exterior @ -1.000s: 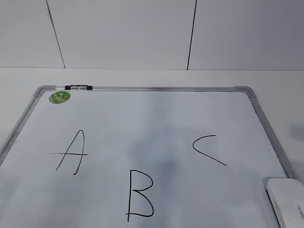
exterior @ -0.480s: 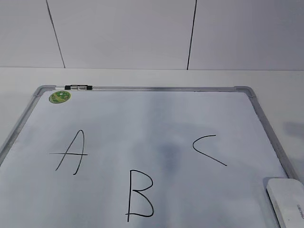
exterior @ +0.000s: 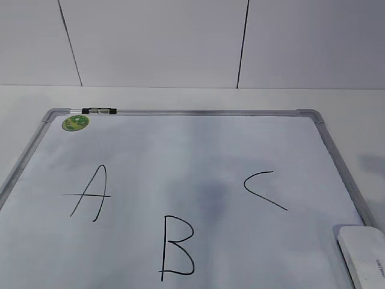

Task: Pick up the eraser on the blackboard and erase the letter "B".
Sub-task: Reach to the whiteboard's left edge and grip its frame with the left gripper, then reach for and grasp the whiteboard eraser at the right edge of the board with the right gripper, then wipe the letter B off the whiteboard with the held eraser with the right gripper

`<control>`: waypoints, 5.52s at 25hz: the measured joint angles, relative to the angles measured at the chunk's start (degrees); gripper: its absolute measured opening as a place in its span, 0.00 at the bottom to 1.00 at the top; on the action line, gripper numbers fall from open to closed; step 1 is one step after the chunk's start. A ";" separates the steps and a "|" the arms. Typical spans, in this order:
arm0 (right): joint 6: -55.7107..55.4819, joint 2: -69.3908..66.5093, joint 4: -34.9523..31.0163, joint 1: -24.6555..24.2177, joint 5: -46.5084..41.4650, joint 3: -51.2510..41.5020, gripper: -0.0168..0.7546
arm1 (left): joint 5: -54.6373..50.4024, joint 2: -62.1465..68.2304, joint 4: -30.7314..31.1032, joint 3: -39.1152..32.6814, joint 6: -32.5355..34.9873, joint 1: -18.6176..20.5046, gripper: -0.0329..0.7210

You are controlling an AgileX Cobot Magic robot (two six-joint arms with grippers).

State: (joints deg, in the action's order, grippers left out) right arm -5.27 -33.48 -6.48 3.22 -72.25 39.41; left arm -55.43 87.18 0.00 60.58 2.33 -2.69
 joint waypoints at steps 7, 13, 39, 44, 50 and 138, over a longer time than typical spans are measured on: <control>0.00 0.00 0.00 0.00 0.00 0.00 0.72 | 5.24 9.21 0.00 3.53 0.23 0.00 0.36; -0.09 0.00 0.00 0.00 0.00 0.00 0.72 | 8.88 15.10 0.32 3.57 0.32 0.00 0.36; -0.09 0.00 0.00 0.00 0.12 0.00 0.72 | 11.73 20.53 1.76 4.28 -0.02 0.00 0.08; -0.09 0.00 0.00 0.00 0.12 0.00 0.72 | 11.54 20.53 1.08 4.32 -0.82 0.00 0.07; -0.89 -0.31 -0.29 0.00 0.12 0.00 0.81 | 11.54 20.53 1.08 4.32 -0.82 0.00 0.07; -4.36 -55.97 -0.34 7.04 14.70 4.57 0.79 | 12.93 20.53 0.86 4.41 -0.82 0.00 0.06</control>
State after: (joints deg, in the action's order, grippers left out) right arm -9.63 -89.45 -6.83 10.26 -57.55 43.98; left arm -42.49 107.71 0.86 64.99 1.51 -2.69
